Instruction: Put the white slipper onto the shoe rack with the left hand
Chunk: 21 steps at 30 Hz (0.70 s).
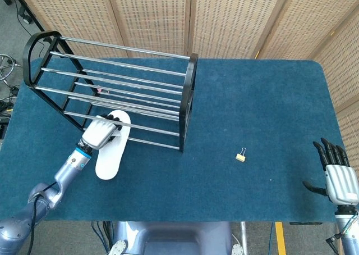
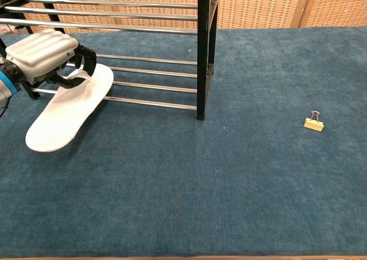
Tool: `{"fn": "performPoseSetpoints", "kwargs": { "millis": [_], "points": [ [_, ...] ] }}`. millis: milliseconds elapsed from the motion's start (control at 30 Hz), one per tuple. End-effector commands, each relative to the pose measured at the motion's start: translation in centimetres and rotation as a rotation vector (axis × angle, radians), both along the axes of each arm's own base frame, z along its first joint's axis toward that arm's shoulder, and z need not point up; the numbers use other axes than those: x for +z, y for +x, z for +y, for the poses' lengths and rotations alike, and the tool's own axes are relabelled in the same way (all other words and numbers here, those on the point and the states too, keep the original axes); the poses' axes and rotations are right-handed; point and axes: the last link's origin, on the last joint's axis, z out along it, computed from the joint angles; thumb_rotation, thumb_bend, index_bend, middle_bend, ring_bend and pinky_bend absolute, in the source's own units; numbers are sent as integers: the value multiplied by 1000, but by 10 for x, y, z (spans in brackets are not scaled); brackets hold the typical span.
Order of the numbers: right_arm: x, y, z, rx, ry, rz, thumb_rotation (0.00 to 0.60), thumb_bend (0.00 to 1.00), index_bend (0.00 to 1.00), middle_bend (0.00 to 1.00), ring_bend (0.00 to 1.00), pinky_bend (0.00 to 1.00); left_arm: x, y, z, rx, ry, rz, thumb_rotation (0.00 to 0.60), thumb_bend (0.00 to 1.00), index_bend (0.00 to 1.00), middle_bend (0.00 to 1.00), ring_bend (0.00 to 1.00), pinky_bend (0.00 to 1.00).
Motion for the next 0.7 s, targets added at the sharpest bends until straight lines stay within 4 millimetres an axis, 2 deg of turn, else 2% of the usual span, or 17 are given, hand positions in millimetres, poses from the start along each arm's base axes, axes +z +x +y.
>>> {"fn": "performPoseSetpoints", "kwargs": {
  "millis": [33, 700],
  "points": [
    [0, -1, -1, -2, 0, -3, 600, 0, 0, 0, 0, 0, -1, 2, 3, -2, 0, 13, 600, 576, 726, 572, 504, 611],
    [2, -6, -4, -26, -6, -3, 600, 0, 0, 0, 0, 0, -5, 10, 22, 18, 6, 49, 600, 573, 726, 572, 504, 611]
  ]
}}
